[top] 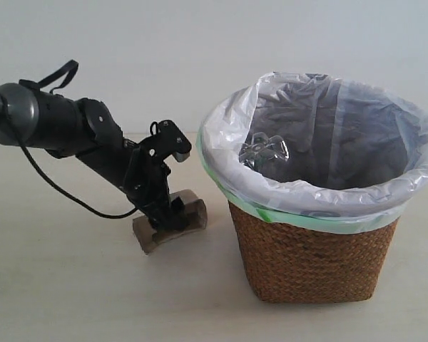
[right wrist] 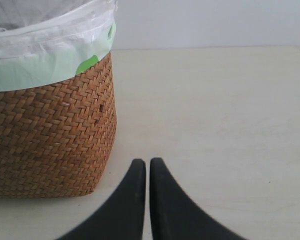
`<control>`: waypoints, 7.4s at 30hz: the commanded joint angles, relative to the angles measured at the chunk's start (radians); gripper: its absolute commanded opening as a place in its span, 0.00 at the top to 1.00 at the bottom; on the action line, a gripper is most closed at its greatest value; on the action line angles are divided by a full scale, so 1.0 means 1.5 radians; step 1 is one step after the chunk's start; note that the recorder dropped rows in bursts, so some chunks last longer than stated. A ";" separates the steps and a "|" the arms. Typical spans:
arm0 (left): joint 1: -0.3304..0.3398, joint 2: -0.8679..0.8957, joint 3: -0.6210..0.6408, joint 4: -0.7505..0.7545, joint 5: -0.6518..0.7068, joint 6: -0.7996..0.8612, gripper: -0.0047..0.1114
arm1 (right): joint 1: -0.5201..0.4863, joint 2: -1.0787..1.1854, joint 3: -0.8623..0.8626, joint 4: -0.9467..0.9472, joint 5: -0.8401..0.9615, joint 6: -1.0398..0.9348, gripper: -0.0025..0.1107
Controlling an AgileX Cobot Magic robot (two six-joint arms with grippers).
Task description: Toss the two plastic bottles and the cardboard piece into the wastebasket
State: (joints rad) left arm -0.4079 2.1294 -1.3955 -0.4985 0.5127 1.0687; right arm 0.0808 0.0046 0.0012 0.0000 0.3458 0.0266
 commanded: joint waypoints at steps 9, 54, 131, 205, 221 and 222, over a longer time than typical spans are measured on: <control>0.012 -0.012 -0.005 0.011 -0.017 -0.006 0.91 | -0.004 -0.003 -0.001 -0.004 -0.005 -0.003 0.98; -0.154 -0.391 -0.096 -0.028 0.082 -0.179 0.27 | -0.004 -0.003 -0.001 -0.004 -0.005 -0.003 0.98; -0.087 -1.206 0.609 0.309 -0.030 -0.736 0.93 | -0.004 -0.003 -0.001 -0.004 -0.005 -0.003 0.98; 0.358 -1.420 0.930 0.345 -0.141 -0.735 0.93 | -0.004 -0.003 -0.001 -0.004 -0.005 -0.003 0.98; 0.358 -1.420 0.930 0.345 -0.142 -0.735 0.93 | -0.004 -0.003 -0.001 -0.004 -0.005 -0.003 0.98; 0.358 -1.420 0.930 0.345 -0.142 -0.735 0.93 | -0.004 -0.003 -0.001 -0.004 -0.005 -0.003 0.98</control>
